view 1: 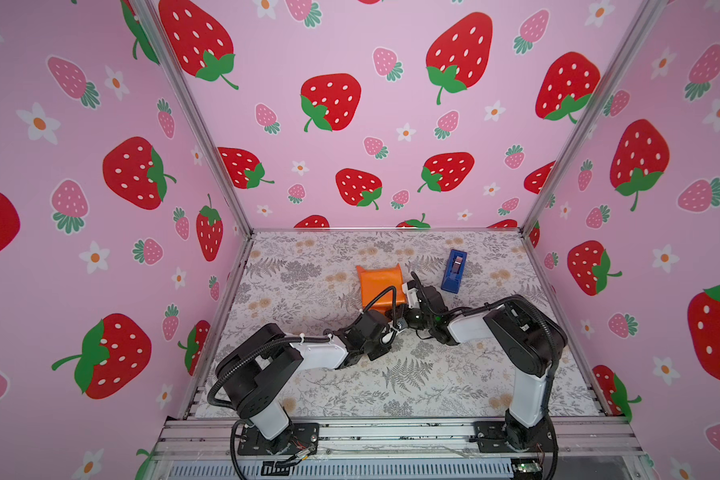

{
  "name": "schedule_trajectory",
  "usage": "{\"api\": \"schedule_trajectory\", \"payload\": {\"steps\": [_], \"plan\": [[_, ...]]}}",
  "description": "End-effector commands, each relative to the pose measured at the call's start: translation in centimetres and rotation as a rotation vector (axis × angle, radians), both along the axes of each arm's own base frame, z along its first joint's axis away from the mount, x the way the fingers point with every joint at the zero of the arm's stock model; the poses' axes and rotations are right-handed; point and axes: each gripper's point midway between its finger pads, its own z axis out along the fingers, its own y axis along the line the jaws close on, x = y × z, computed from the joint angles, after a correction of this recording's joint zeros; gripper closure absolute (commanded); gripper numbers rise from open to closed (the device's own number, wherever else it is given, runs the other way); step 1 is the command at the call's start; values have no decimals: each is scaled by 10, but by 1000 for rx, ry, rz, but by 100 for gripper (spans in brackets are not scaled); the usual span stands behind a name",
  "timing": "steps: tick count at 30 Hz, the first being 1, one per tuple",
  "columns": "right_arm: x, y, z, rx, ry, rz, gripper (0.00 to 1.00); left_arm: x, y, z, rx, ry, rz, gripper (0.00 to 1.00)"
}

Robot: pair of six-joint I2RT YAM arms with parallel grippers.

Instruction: Wrap the gift box in paper

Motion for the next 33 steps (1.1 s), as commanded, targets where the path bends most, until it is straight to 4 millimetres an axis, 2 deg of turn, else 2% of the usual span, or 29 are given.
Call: {"api": "schedule_trajectory", "payload": {"steps": [1,8,13,23,29,33], "plan": [[6,5,3,10,-7,-13,89,8,-6,2,19,-62,-14,52],[6,6,4,11,-8,-10,89,14,-7,-6,39,-88,-6,56],[6,5,5,12,-12,-12,89,18,-5,-7,42,-107,13,64],[6,5,8,14,-16,-14,89,21,-4,-5,38,-118,27,88],[5,4,10,15,-17,-13,89,22,-4,-5,35,-122,30,98],[4,3,17,17,-26,-11,89,21,-5,-4,29,-119,22,100]]}}
